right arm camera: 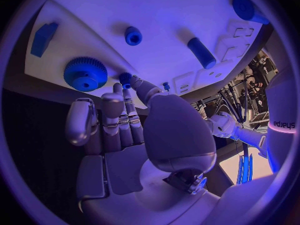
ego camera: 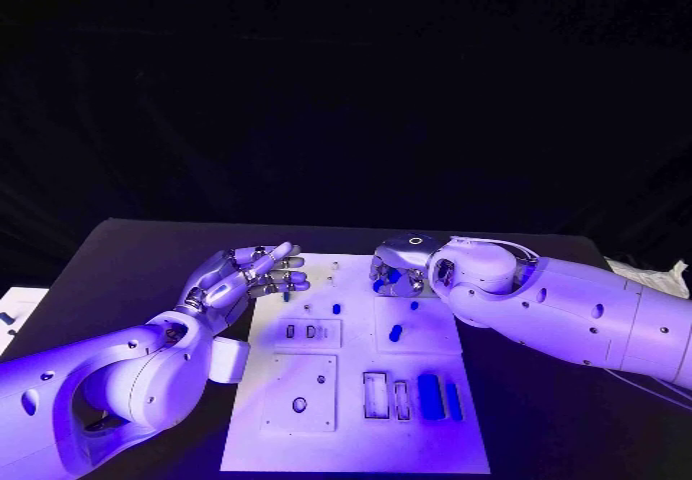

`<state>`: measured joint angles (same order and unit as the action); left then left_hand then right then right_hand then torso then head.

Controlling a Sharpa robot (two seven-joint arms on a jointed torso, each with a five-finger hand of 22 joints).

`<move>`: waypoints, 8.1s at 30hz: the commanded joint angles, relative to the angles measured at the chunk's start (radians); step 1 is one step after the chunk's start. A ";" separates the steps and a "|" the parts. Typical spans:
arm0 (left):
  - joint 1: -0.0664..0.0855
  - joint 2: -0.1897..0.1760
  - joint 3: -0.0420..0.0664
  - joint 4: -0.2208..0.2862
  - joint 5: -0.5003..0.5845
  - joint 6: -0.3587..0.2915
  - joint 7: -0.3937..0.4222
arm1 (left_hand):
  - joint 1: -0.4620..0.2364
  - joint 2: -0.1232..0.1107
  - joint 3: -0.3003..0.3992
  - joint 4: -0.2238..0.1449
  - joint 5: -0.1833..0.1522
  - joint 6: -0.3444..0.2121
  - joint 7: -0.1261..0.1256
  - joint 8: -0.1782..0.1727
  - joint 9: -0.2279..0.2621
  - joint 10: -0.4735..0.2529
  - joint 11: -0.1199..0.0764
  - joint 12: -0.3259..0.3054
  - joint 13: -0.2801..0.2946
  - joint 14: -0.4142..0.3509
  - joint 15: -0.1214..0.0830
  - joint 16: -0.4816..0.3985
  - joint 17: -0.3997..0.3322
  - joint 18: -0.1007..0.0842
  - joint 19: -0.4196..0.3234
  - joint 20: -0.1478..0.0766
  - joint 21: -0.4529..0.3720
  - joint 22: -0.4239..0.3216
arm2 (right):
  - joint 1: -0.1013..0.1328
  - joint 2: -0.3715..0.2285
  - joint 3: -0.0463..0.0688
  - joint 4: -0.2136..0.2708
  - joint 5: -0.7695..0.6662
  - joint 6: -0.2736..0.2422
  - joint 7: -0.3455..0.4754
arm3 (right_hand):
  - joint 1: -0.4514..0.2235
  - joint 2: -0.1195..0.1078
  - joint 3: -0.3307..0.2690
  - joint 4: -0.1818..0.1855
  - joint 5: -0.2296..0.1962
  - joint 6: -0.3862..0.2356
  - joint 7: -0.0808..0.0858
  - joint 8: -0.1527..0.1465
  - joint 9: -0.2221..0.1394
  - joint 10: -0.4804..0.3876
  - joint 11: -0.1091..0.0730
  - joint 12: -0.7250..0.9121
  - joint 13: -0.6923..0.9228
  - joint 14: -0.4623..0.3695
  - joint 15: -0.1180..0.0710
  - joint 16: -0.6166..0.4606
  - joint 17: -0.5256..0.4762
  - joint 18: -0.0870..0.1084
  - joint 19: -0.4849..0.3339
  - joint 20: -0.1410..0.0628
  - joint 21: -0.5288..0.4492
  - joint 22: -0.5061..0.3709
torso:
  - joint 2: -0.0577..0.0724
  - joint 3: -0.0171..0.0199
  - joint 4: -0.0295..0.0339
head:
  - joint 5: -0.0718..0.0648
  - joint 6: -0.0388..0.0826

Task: Assemble the parts on the task board

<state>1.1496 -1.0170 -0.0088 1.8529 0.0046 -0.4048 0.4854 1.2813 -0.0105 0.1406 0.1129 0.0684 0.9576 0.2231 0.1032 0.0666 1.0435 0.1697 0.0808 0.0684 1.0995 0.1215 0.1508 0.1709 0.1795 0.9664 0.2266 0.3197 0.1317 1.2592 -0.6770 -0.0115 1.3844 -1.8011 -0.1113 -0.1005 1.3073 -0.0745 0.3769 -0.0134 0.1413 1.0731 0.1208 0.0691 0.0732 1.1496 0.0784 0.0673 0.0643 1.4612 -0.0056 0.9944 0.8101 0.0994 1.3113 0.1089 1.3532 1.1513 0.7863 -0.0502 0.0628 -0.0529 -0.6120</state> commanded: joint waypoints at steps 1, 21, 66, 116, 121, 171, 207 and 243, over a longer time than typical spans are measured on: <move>0.003 -0.001 0.001 0.001 0.002 0.003 0.002 | 0.000 0.007 0.001 -0.007 0.001 -0.002 0.008 -0.004 -0.001 0.000 0.005 -0.003 -0.001 0.000 0.003 -0.006 0.001 0.002 -0.002 0.002 -0.005 -0.001 | 0.000 0.002 0.000 -0.003 -0.010 0.010 0.014 | 0.000 0.012 0.003 0.006 -0.006 0.011 -0.001 0.003 0.002 0.012 0.001 0.000 0.001 0.033 0.001 0.013 0.012 -0.018 0.009 -0.003 0.008 0.010 | 0.002 -0.0004 -0.0005 | 0.000 0.000; 0.006 -0.003 0.001 0.000 0.006 0.004 0.000 | 0.002 0.011 0.002 -0.010 0.002 -0.002 0.009 -0.007 -0.001 0.000 0.006 -0.006 -0.001 0.002 0.003 -0.008 0.003 0.002 -0.001 0.003 -0.005 -0.002 | 0.000 0.011 0.000 -0.009 -0.021 -0.101 -0.015 | 0.042 0.032 0.055 0.007 -0.059 0.048 0.000 0.005 0.009 0.046 -0.008 -0.004 0.000 0.026 -0.005 0.080 0.065 -0.026 0.028 -0.009 0.042 0.062 | 0.004 -0.0003 0.0005 | 0.005 -0.002; 0.015 -0.005 0.001 0.008 0.019 0.019 0.004 | 0.005 0.016 0.005 -0.014 0.002 -0.002 0.009 -0.009 -0.001 0.000 0.006 -0.008 0.000 0.002 0.004 -0.010 0.004 0.002 -0.001 0.003 -0.006 -0.003 | -0.006 0.186 -0.001 -0.135 -0.031 -0.235 -0.077 | 0.038 0.017 0.076 0.009 -0.063 0.052 0.010 -0.001 0.011 0.044 -0.003 -0.006 -0.001 0.019 -0.001 0.093 0.068 -0.027 0.026 -0.006 0.049 0.071 | 0.012 -0.0028 0.0080 | 0.012 0.002; 0.020 -0.009 0.001 0.006 0.019 0.031 0.000 | 0.006 0.019 0.006 -0.017 0.002 -0.001 0.009 -0.011 -0.001 0.000 0.007 -0.011 0.000 0.002 0.004 -0.013 0.006 0.002 -0.002 0.004 -0.007 -0.004 | -0.008 0.112 -0.003 -0.052 0.017 -0.315 -0.133 | 0.036 -0.051 -0.053 0.111 -0.088 -0.112 0.049 0.016 0.002 -0.118 0.035 0.028 0.004 -0.043 0.033 -0.196 -0.276 0.033 -0.180 0.023 -0.154 -0.246 | 0.014 -0.0016 0.0038 | 0.016 0.003; 0.020 -0.015 0.001 0.006 0.020 0.033 -0.001 | 0.007 0.020 0.006 -0.019 0.001 -0.002 0.010 -0.013 -0.001 -0.001 0.007 -0.012 -0.001 0.001 0.005 -0.015 0.006 0.002 -0.002 0.004 -0.008 -0.005 | -0.005 -0.007 0.013 0.051 0.128 -0.336 -0.148 | 0.037 -0.043 -0.041 0.127 -0.040 -0.085 0.051 0.014 0.000 0.026 0.016 0.082 0.025 0.006 0.015 -0.055 -0.115 0.004 -0.069 0.014 -0.060 -0.092 | 0.011 0.0022 -0.0081 | 0.015 0.005; 0.020 -0.016 0.000 -0.005 0.021 0.034 -0.017 | 0.042 0.035 0.031 -0.062 0.003 0.001 0.010 -0.027 0.000 -0.003 0.007 -0.017 -0.001 0.004 0.004 -0.033 0.017 0.002 -0.001 0.004 -0.013 -0.011 | -0.020 -0.048 0.021 0.025 0.189 -0.109 -0.299 | 0.059 -0.022 -0.316 0.297 0.058 -0.098 0.029 0.018 0.000 0.241 -0.015 1.164 1.194 0.079 -0.002 0.494 0.609 -0.058 0.121 -0.003 0.135 0.241 | 0.012 0.0082 -0.0196 | 0.025 -0.002; 0.020 -0.014 0.000 -0.006 0.024 0.046 -0.017 | 0.027 0.041 0.034 -0.058 0.002 0.001 0.012 -0.031 -0.001 -0.005 0.009 -0.017 -0.001 0.005 0.005 -0.038 0.021 0.002 -0.002 0.004 -0.014 -0.012 | -0.022 -0.019 0.017 0.026 0.132 -0.112 -0.328 | 0.166 0.064 -0.226 0.221 -0.081 0.005 0.001 0.049 0.008 0.252 -0.041 1.176 1.228 0.082 -0.023 0.506 0.631 -0.064 0.145 -0.020 0.149 0.272 | 0.012 0.0089 -0.0189 | 0.027 -0.006; 0.020 0.000 0.000 -0.015 0.025 0.046 -0.013 | 0.014 0.043 0.033 -0.053 0.002 -0.001 0.013 -0.034 -0.001 -0.008 0.010 -0.018 -0.001 0.005 0.006 -0.042 0.023 0.002 -0.002 0.005 -0.015 -0.013 | -0.022 0.201 -0.002 -0.014 0.061 -0.193 -0.276 | 0.133 0.046 -0.171 0.200 -0.055 -0.008 0.009 0.021 -0.003 0.256 -0.035 1.168 1.235 0.082 -0.020 0.506 0.632 -0.067 0.153 -0.022 0.153 0.283 | 0.013 0.0083 -0.0199 | 0.043 -0.005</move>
<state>1.1685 -1.0190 -0.0090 1.8383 0.0279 -0.3790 0.4632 1.3064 0.0302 0.1723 0.0538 0.0684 0.9574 0.2301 0.0764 0.0670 1.0364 0.1767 0.0659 0.0686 1.1030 0.1250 0.1158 0.1924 0.1793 0.9664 0.2266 0.3080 0.1198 1.2370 -0.4794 -0.0131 1.3746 -1.7218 -0.3216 -0.3897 1.4398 -0.0467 0.2022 0.1861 0.0816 1.0557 0.1405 0.0883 0.0689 1.3938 0.0481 1.2383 1.3052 1.4650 -0.0266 1.4970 1.3078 0.0456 1.4609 0.0843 1.5024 1.3080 0.7989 -0.0429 0.0451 -0.0124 -0.6146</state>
